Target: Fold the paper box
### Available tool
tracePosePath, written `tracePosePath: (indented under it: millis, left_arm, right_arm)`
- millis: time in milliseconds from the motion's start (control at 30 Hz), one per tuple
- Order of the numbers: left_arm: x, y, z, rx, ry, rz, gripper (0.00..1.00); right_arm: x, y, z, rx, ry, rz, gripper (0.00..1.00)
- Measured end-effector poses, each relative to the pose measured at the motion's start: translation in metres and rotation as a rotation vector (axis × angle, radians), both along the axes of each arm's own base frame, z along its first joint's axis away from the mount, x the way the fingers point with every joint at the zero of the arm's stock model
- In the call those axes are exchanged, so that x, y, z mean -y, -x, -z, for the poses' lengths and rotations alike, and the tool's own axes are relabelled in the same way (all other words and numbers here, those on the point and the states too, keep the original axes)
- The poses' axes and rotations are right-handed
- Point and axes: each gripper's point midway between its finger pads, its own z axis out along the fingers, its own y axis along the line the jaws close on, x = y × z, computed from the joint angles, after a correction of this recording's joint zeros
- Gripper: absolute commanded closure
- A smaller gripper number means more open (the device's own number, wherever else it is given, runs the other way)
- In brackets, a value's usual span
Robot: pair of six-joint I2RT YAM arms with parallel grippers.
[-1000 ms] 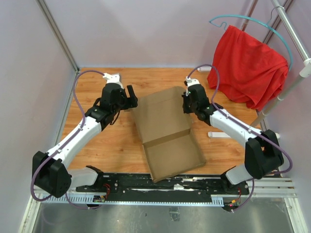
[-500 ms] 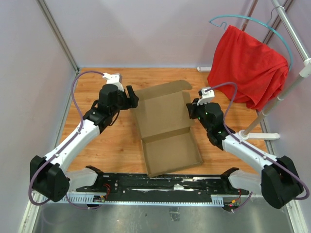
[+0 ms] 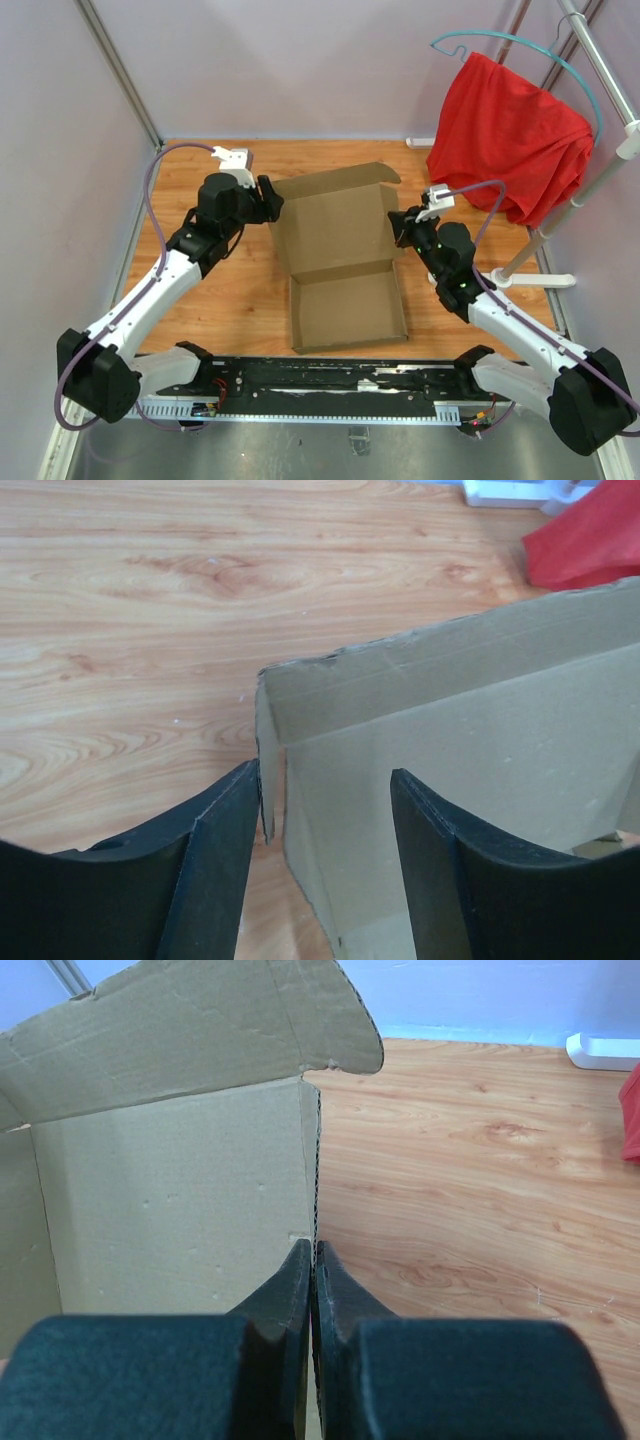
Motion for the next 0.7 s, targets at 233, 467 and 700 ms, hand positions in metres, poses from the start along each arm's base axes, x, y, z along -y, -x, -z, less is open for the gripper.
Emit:
tracePosePath:
  millis: [233, 467, 700]
  left_arm:
    - [-0.018, -0.012, 0.033, -0.081, -0.078, -0.122, 0.75]
    - [-0.018, -0.015, 0.039, -0.096, -0.077, -0.141, 1.00]
    - [-0.015, 0.000, 0.015, -0.007, -0.009, -0.097, 1.00]
  right_arm:
    - [0.001, 0.001, 0.004, -0.007, 0.004, 0.000, 0.99]
    - [-0.002, 0.003, 0.004, -0.010, 0.004, -0.017, 0.95]
    - [0.000, 0.009, 0.017, -0.062, 0.028, -0.026, 0.64]
